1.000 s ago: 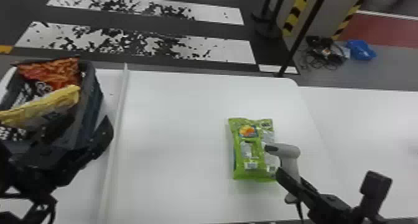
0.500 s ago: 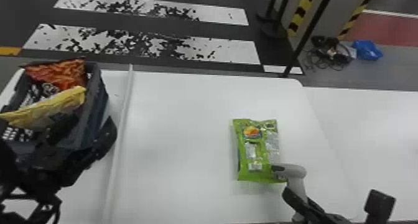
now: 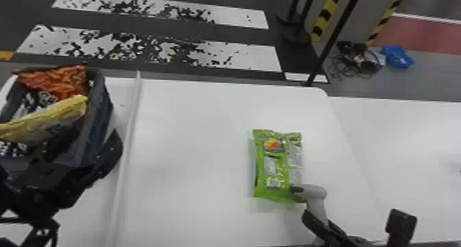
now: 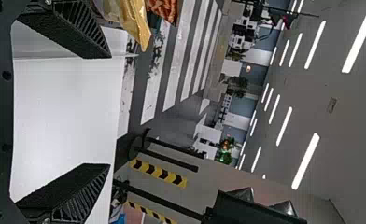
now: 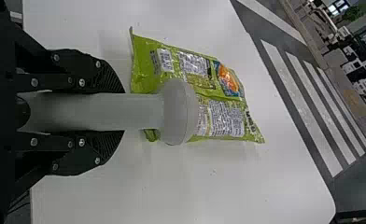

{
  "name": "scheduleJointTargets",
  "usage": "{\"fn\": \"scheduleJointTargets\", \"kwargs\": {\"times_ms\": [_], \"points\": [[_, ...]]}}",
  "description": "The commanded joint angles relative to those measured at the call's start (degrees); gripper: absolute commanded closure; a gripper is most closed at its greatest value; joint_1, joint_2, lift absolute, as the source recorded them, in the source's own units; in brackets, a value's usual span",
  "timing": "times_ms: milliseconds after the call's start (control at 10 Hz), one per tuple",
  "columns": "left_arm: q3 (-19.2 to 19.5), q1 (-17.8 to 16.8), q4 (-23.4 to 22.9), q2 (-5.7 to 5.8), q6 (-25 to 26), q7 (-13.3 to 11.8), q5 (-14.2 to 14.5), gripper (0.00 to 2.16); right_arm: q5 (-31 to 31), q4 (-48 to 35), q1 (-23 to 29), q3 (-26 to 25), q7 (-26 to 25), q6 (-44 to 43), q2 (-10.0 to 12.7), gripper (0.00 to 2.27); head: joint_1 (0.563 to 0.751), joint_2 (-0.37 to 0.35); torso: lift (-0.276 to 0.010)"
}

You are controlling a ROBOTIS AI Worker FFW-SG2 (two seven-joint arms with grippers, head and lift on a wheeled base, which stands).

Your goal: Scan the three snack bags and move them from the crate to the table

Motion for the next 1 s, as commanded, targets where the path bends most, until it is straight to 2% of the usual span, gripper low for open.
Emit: {"fn": "scheduleJointTargets", "kwargs": {"times_ms": [0,200,500,700,900], "points": [[0.06,0.10,-0.21,0.02,-0.05,0.00,-0.05,0.03,0.20,0.72,-0.42,0.11,0.01,0.04,-0.11,2.24,0.695,-0.170,-0.062],[0.06,0.18,-0.39,0.02,0.13,0.00,0.04,0.03,0.02,0.90,-0.59,-0.15,0.01,0.21,-0.46,2.24,0.695,-0.172,-0.062],[-0.03,0.71,-1.09,0.02,0.13,0.00,-0.05,0.03,-1.74,-3.94,-2.00,-3.05,0.01,4.25,-0.82,2.24,0.695,-0.183,-0.062],[-0.12,0.89,-1.70,0.20,0.30,-0.26,-0.05,0.03,-0.95,-1.83,-7.53,-5.69,-1.22,6.72,-1.08,2.24,0.695,-0.200,-0.062],[-0.82,0.89,-2.14,0.73,0.48,-0.26,-0.22,0.03,3.45,4.85,-13.95,-5.86,-4.39,6.72,-3.28,2.24,0.695,-0.240,-0.062]]}}
